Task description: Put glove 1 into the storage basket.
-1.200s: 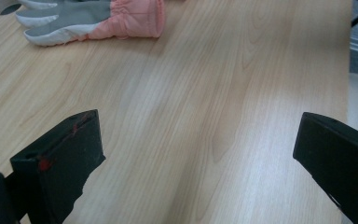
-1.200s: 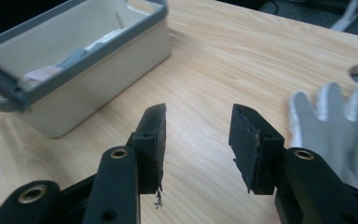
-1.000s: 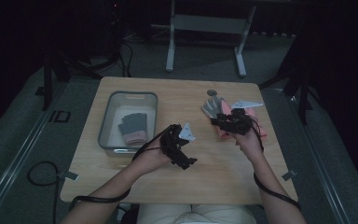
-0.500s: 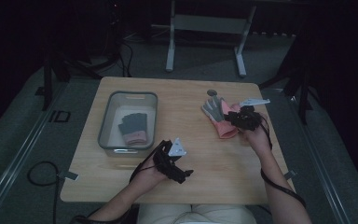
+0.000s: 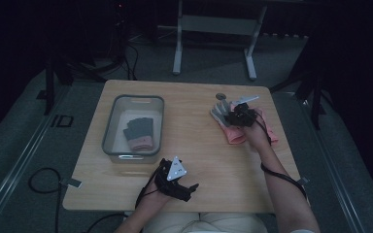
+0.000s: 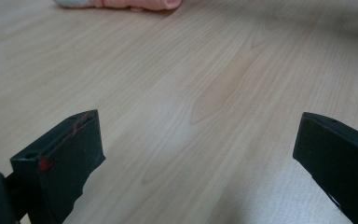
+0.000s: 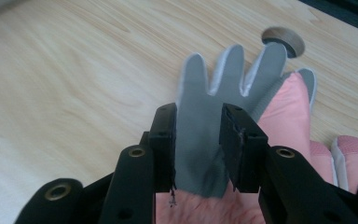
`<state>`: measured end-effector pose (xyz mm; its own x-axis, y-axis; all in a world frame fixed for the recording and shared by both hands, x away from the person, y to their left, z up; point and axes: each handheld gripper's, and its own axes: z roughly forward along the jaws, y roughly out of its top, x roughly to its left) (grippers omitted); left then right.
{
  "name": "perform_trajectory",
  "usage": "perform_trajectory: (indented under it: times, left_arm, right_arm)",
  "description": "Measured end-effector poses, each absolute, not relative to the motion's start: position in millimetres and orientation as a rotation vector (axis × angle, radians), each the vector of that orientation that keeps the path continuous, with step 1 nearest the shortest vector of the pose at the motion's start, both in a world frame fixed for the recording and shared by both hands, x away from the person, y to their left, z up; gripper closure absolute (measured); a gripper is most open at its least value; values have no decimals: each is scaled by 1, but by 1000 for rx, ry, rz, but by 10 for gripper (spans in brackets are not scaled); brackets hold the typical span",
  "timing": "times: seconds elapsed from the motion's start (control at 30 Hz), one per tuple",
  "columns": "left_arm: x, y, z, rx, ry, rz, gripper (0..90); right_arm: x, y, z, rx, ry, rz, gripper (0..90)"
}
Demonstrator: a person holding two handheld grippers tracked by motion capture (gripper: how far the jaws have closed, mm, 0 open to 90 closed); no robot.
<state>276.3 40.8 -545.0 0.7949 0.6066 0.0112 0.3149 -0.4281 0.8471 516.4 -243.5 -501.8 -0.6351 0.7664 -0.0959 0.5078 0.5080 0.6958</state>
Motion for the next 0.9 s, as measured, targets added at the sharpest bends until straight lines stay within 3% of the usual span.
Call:
perform_trajectory:
  times: [0.17,0.33,0.57,0.9]
  left_arm:
    - [271,39,-549,2050,686,435,11]
    - [272,43,-551,2033,705,381,11]
    - [271,45,-556,2055,683,405,11]
    - [269,47,-556,2049,685,438,11]
  right_arm:
    - [529,-240,-517,1078,2385,799,655]
    - [533,-234,-526,1075,2424,727,664]
    - [532,-235,-532,1121,2419,732,817]
    - [513,-234,-520,1301,2264,837,876]
